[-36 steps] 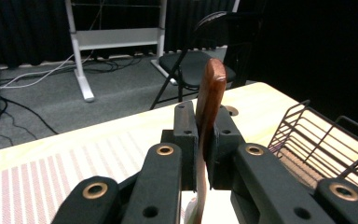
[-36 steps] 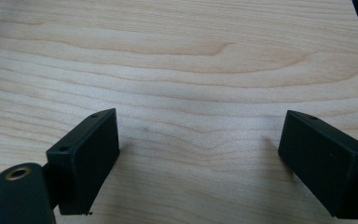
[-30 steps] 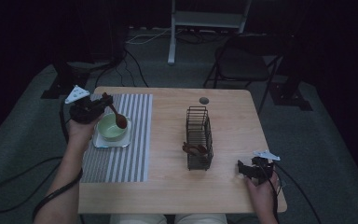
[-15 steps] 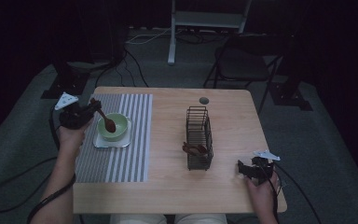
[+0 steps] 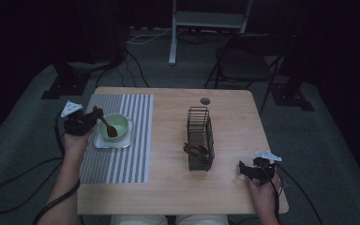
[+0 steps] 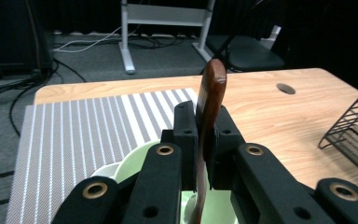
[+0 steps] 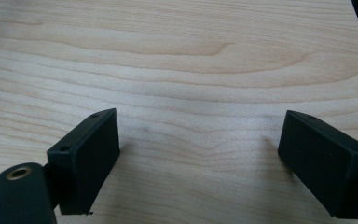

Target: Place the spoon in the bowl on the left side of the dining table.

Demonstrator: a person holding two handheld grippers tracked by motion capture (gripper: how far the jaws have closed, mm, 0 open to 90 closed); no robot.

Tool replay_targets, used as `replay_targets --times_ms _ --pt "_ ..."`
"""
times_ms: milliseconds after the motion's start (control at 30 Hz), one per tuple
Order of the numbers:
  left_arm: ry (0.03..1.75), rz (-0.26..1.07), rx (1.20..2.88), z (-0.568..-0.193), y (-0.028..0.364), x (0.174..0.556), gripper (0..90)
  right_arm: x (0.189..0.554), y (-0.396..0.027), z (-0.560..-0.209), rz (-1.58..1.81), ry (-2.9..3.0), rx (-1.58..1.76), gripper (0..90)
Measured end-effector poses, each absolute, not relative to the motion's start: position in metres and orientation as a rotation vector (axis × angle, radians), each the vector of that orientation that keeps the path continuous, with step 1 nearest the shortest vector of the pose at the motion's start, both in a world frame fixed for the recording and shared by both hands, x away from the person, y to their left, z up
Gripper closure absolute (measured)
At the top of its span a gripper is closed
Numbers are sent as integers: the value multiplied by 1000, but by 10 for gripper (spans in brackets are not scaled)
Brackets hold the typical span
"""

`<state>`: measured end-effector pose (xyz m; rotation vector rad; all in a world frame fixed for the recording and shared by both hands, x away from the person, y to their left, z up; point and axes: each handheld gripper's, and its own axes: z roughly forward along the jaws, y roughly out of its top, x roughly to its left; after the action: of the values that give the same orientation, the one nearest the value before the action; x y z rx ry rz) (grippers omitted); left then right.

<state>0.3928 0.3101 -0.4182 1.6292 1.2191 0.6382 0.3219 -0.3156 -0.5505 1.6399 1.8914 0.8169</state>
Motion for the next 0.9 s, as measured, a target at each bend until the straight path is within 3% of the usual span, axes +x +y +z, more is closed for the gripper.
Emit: replay_targets --times_ms 900 --pt "1364 611 1520 -474 342 349 817 322 -316 -550 817 1892 1640 119"
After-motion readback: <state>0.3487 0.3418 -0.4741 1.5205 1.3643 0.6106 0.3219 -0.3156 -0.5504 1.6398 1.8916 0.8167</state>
